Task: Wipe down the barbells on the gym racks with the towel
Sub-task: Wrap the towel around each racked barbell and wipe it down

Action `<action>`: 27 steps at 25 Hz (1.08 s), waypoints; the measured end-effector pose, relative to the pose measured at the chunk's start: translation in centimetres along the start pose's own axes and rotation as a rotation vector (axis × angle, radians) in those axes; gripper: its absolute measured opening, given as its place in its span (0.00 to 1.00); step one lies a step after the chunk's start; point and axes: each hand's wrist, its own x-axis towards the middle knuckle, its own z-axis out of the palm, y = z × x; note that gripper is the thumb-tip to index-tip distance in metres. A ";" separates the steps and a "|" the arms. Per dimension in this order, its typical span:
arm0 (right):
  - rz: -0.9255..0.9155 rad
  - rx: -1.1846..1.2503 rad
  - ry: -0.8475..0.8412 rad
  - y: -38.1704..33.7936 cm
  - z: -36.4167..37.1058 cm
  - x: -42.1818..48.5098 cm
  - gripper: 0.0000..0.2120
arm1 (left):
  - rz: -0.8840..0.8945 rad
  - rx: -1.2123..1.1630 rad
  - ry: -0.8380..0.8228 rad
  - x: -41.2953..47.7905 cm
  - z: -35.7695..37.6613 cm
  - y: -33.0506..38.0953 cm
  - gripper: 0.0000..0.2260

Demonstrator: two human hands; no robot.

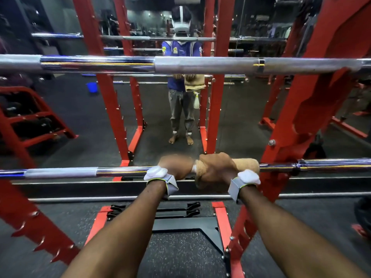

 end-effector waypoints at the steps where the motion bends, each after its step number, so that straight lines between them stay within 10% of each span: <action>1: 0.023 0.062 -0.103 0.3 -0.5 0.4 0.18 | -0.005 0.003 -0.007 -0.1 0.1 0.0 0.14; 10: 0.036 -0.124 0.344 -0.6 2.6 -0.6 0.15 | 0.021 -0.003 0.007 -0.6 -0.3 -0.1 0.17; 21: 0.080 0.160 -0.413 -0.4 -2.5 1.5 0.15 | -0.041 -0.067 0.026 -0.5 -0.1 -0.2 0.17; 27: 0.027 -0.112 0.223 -1.8 2.1 -0.2 0.11 | -0.060 -0.082 0.010 -0.5 -0.5 -0.1 0.17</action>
